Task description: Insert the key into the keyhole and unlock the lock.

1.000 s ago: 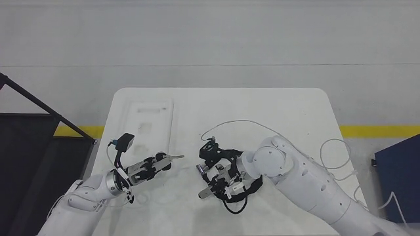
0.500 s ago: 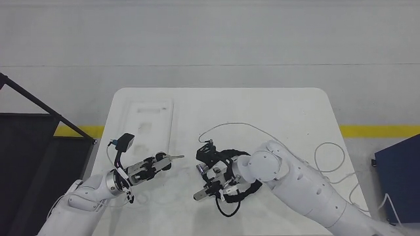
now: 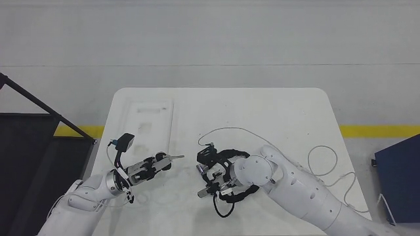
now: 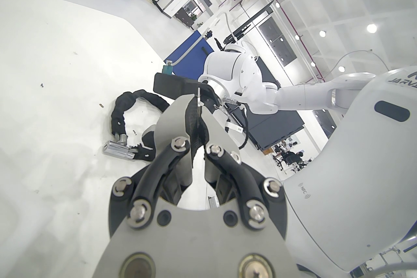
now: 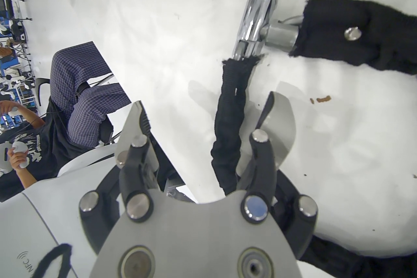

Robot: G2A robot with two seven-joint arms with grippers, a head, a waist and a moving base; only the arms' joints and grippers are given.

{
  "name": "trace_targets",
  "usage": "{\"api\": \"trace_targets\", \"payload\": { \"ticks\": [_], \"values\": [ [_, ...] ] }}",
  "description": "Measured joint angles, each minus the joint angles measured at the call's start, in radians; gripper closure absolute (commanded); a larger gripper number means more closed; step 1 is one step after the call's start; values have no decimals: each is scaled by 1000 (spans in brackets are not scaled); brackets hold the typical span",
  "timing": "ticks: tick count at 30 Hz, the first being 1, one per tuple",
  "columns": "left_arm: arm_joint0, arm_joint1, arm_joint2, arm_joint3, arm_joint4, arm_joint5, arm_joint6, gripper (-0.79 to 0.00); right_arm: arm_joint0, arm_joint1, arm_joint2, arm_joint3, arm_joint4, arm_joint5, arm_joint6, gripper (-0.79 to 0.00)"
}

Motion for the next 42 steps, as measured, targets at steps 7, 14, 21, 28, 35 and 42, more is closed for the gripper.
{"api": "trace_targets", "payload": {
  "ticks": [7,14,21,28,35,42],
  "values": [
    [0,0,0,0,0,0,0,0,24,-18,-30,15,-39,29,32,-520],
    [0,0,0,0,0,0,0,0,46,-36,-50,32,-69,61,38,-511],
    [0,0,0,0,0,0,0,0,66,-58,-72,68,-90,96,46,-86],
    [0,0,0,0,0,0,0,0,78,-73,-80,85,-109,92,41,0],
    [0,0,0,0,0,0,0,0,69,-65,-27,71,-65,16,23,0],
    [0,0,0,0,0,0,0,0,30,-30,81,109,132,-242,180,0]
  ]
}}
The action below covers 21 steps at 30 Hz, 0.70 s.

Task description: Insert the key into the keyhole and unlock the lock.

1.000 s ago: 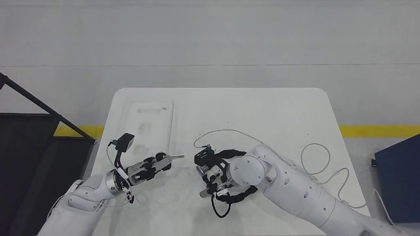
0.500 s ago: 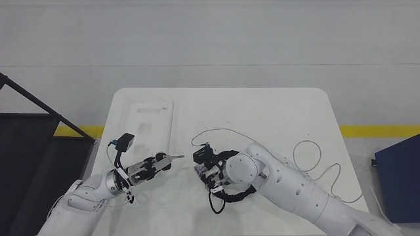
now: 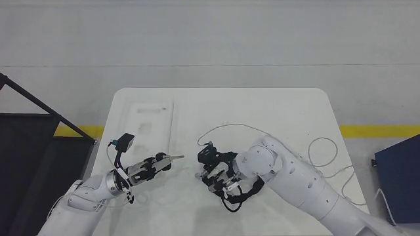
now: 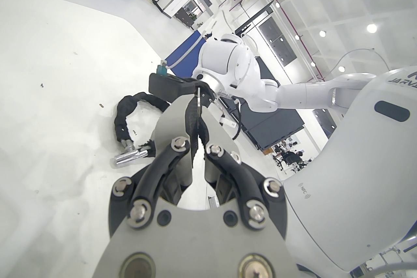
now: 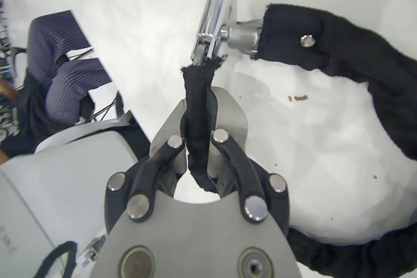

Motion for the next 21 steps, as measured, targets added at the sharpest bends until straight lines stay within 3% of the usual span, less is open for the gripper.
{"api": "trace_targets", "payload": {
  "ticks": [5,7,14,21],
  "values": [
    [0,0,0,0,0,0,0,0,0,23,60,37,274,-153,138,0],
    [0,0,0,0,0,0,0,0,11,28,25,13,320,-144,165,0],
    [0,0,0,0,0,0,0,0,89,65,-105,-46,601,-126,167,0],
    [0,0,0,0,0,0,0,0,115,101,-127,-22,871,-193,100,0]
  ]
}}
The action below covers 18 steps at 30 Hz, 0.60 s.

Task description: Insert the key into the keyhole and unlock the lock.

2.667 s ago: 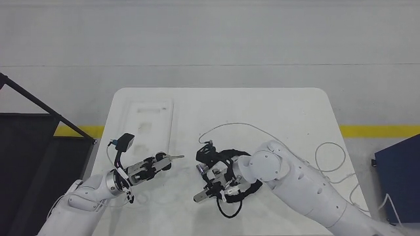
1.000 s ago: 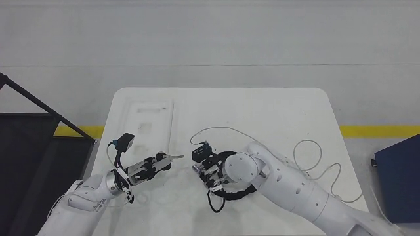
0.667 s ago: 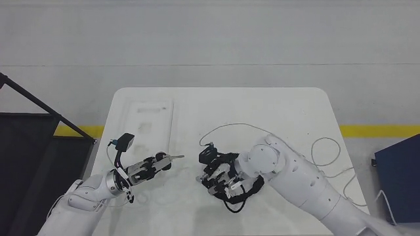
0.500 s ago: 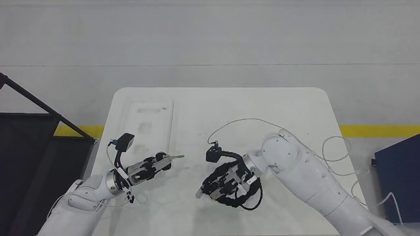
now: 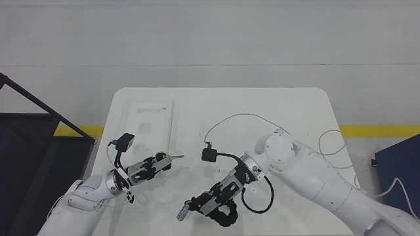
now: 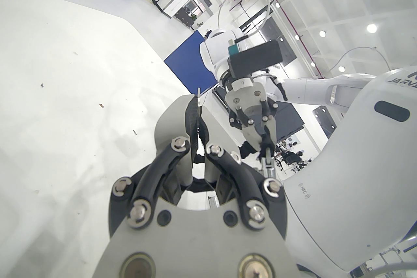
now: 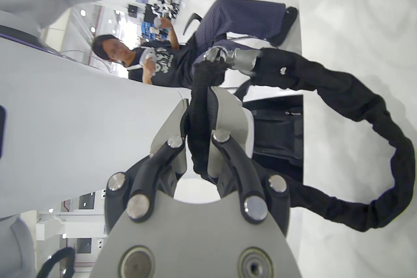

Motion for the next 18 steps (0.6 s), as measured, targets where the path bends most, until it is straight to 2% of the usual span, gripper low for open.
{"api": "trace_targets", "payload": {
  "ticks": [5,10,18],
  "values": [
    [0,0,0,0,0,0,0,0,-64,28,72,38,177,-75,-74,0],
    [0,0,0,0,0,0,0,0,-159,55,150,48,219,-113,-113,0],
    [0,0,0,0,0,0,0,0,-288,54,237,38,340,-116,-115,0]
  ]
}}
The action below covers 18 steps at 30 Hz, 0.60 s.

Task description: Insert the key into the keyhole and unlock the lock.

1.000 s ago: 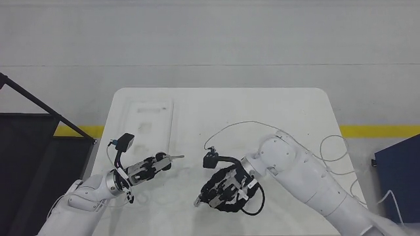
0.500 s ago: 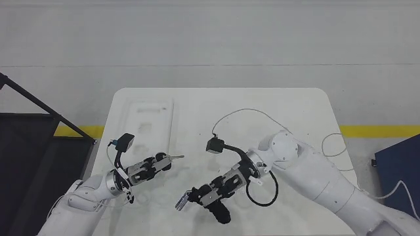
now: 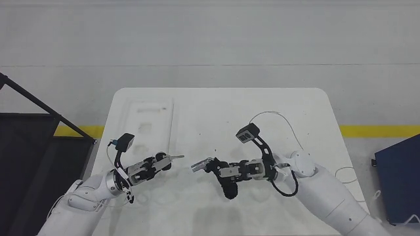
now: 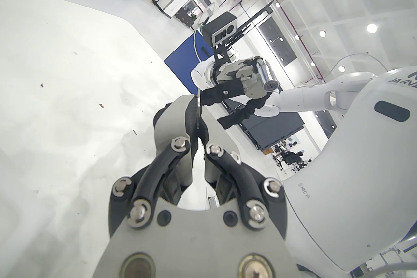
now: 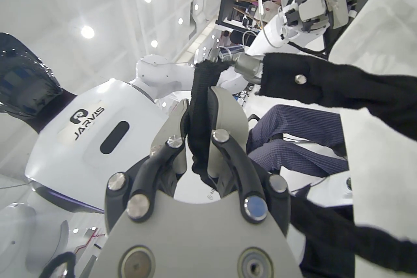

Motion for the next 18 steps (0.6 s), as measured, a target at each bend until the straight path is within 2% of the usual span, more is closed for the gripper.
{"api": "trace_targets", "payload": {
  "ticks": [6,12,18],
  "values": [
    [0,0,0,0,0,0,0,0,-59,-30,60,25,42,35,35,0],
    [0,0,0,0,0,0,0,0,-85,-84,107,96,91,81,82,0],
    [0,0,0,0,0,0,0,0,-96,-145,143,163,57,110,110,0]
  ]
}}
